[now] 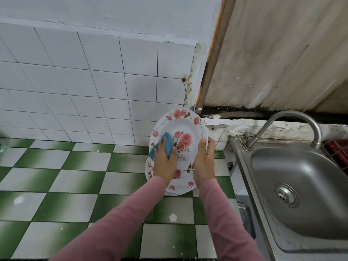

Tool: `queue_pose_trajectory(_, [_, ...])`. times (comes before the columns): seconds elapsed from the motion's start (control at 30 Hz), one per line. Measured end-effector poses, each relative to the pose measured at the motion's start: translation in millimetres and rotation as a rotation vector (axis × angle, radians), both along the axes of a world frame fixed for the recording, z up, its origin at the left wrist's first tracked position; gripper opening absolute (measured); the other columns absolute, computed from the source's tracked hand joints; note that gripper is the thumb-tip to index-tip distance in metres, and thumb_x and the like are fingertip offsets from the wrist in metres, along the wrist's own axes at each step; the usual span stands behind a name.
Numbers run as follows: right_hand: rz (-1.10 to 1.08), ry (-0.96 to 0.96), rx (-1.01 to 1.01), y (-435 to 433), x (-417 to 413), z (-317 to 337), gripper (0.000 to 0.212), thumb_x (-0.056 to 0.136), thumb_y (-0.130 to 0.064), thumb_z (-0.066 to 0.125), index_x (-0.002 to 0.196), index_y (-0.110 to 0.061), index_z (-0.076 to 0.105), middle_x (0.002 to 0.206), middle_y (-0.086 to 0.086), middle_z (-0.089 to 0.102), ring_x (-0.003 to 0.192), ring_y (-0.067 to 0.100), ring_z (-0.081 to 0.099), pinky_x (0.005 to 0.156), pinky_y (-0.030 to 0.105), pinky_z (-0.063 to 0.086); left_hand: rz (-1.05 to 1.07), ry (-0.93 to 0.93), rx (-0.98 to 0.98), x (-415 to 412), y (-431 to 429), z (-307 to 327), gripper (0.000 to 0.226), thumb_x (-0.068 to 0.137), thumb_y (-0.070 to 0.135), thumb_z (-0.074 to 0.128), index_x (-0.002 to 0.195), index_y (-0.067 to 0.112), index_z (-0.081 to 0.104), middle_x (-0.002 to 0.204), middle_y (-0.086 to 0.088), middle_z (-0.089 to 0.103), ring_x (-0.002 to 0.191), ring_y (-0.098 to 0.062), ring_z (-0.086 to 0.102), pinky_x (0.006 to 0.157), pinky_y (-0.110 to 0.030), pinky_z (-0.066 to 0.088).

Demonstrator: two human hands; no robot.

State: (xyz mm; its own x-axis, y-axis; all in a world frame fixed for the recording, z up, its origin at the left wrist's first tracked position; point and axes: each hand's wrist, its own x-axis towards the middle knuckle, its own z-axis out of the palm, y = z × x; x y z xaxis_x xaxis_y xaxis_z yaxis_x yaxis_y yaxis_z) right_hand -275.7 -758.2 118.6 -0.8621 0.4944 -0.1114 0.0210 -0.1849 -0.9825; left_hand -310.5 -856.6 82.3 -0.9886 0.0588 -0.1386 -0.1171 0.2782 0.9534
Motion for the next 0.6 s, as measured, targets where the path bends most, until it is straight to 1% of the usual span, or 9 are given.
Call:
queue_pose_trajectory(0.03, [0.011, -0.015, -0.044, -2.0, -0.8, 3.0, 0.016, 0.096, -0.063, 0.045, 0.108, -0.058, 0.053, 0.126, -0.004, 0.064, 0.118, 0.019, 0.062, 0.1, 0.046, 0.052, -0.077, 0.014, -0.151, 1.3, 2.9, -0.4, 0.06, 0.103, 0.044, 0.035, 0.156, 0.032, 0.008, 0.165, 0.0, 0.006, 0.151, -0.03, 0.001, 0.122, -0.051, 0.005])
queue_pose_trajectory(0.07, [0.024, -0.022, -0.092, -2.7, -2.2, 3.1, 0.031, 0.089, -0.071, 0.049, 0.116, -0.057, 0.055, 0.132, -0.005, 0.063, 0.123, 0.018, 0.059, 0.104, 0.046, 0.049, -0.152, 0.038, -0.251, 2.4, 4.9, -1.6, 0.062, 0.104, 0.044, 0.031, 0.156, 0.03, 0.001, 0.165, 0.002, -0.005, 0.151, -0.027, -0.01, 0.12, -0.048, -0.005])
queue_pose_trajectory(0.1, [0.032, -0.029, -0.143, -4.1, -2.7, 4.7, 0.047, 0.086, -0.073, 0.05, 0.126, -0.049, 0.056, 0.132, -0.004, 0.064, 0.122, 0.017, 0.061, 0.105, 0.046, 0.049, -0.223, 0.059, -0.268, 4.4, 6.8, -0.2, 0.062, 0.104, 0.045, 0.028, 0.156, 0.03, -0.003, 0.164, 0.003, -0.011, 0.15, -0.025, -0.014, 0.119, -0.047, -0.009])
queue_pose_trajectory(0.17, [0.042, -0.03, -0.203, -7.3, -3.1, 9.2, 0.053, 0.092, -0.063, 0.045, 0.129, -0.028, 0.06, 0.122, -0.001, 0.07, 0.111, 0.015, 0.067, 0.099, 0.04, 0.054, -0.375, 0.067, -0.15, 12.4, 11.9, 8.5, 0.06, 0.104, 0.045, 0.026, 0.155, 0.034, -0.004, 0.163, 0.007, -0.015, 0.15, -0.021, -0.014, 0.122, -0.047, -0.003])
queue_pose_trajectory(0.27, [0.047, -0.044, -0.342, -6.8, -3.7, 11.3, 0.063, 0.088, -0.062, 0.045, 0.131, -0.018, 0.061, 0.12, 0.007, 0.071, 0.112, 0.022, 0.068, 0.098, 0.041, 0.054, -0.47, 0.108, -0.036, 16.7, 16.4, 24.6, 0.055, 0.106, 0.036, 0.03, 0.155, 0.037, 0.004, 0.163, 0.014, -0.009, 0.149, -0.013, -0.014, 0.123, -0.045, 0.001])
queue_pose_trajectory(0.33, [0.057, -0.045, -0.414, -4.4, -4.2, 16.5, 0.064, 0.089, -0.063, 0.044, 0.13, -0.018, 0.062, 0.119, 0.011, 0.071, 0.113, 0.028, 0.067, 0.099, 0.046, 0.053, -0.493, 0.207, -0.149, 1.4, 18.1, 32.1, 0.056, 0.106, 0.039, 0.028, 0.155, 0.035, 0.002, 0.163, 0.013, -0.012, 0.147, -0.013, -0.019, 0.122, -0.044, -0.004])
queue_pose_trajectory(0.4, [0.105, -0.054, -0.434, -0.8, -7.2, 20.7, 0.061, 0.091, -0.066, 0.042, 0.124, -0.019, 0.064, 0.114, 0.014, 0.071, 0.109, 0.031, 0.067, 0.096, 0.047, 0.054, -0.509, 0.309, -0.34, -22.5, 14.7, 34.5, 0.061, 0.104, 0.047, 0.021, 0.154, 0.031, -0.01, 0.161, 0.007, -0.021, 0.146, -0.017, -0.025, 0.122, -0.045, -0.01])
queue_pose_trajectory(0.47, [0.16, -0.049, -0.453, 2.4, -8.8, 23.4, 0.063, 0.093, -0.07, 0.039, 0.123, -0.021, 0.064, 0.117, 0.015, 0.07, 0.109, 0.031, 0.067, 0.096, 0.049, 0.054, -0.493, 0.368, -0.491, -44.0, 4.9, 36.1, 0.063, 0.104, 0.05, 0.018, 0.149, 0.03, -0.02, 0.16, 0.003, -0.028, 0.145, -0.017, -0.028, 0.121, -0.043, -0.012])
queue_pose_trajectory(0.6, [0.17, 0.07, -0.525, 18.9, -13.7, 27.5, 0.069, 0.093, -0.071, 0.036, 0.137, -0.022, 0.057, 0.128, 0.012, 0.067, 0.118, 0.033, 0.064, 0.1, 0.052, 0.05, -0.547, 0.364, -0.673, -44.3, -15.2, 37.9, 0.062, 0.104, 0.049, 0.021, 0.151, 0.031, -0.016, 0.159, 0.008, -0.025, 0.147, -0.013, -0.022, 0.118, -0.031, -0.014])
